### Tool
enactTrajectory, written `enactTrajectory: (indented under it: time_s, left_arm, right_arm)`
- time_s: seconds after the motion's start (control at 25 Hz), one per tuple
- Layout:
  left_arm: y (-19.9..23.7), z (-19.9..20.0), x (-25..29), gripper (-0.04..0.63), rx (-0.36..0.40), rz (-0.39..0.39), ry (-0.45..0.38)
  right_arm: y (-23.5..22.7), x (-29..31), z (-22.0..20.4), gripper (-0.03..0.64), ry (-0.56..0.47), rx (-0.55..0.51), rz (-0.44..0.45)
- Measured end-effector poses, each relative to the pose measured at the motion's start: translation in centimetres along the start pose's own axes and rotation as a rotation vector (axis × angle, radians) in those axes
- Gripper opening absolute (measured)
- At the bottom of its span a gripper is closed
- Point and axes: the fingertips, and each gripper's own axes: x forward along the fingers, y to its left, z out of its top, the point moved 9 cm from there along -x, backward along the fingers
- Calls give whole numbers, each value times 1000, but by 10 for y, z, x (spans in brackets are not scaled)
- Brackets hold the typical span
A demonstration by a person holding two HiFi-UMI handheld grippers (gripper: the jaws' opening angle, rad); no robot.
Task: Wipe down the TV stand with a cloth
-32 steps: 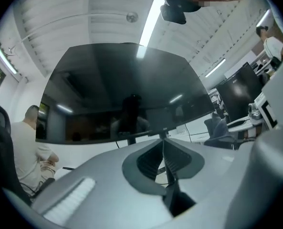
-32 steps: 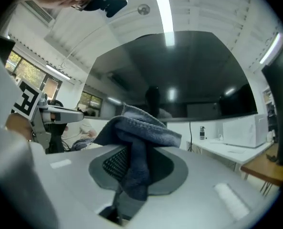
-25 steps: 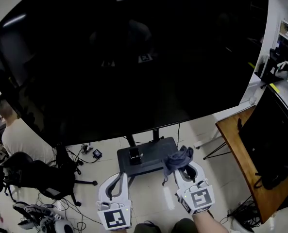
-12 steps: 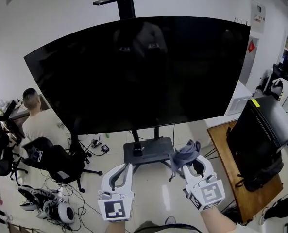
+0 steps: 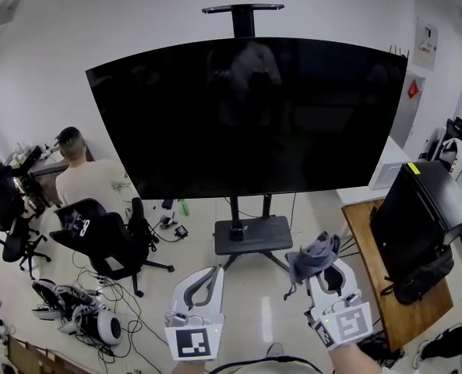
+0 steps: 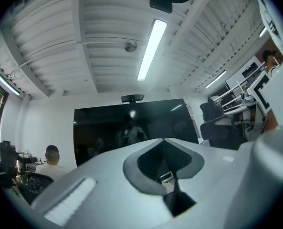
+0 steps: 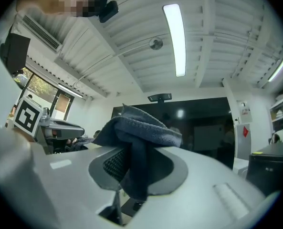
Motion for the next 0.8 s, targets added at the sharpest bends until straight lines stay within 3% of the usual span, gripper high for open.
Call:
enactTrajectory:
  time_s: [0.48,0.8]
  left_arm:
    - [3,-6,-83,273,-36,-73,-13]
    - [5,-8,-96,273,-42,-157,6]
  right_arm:
    - [53,-58,0,83,50,25,-75]
    - [72,-74,4,83,86,45,-111]
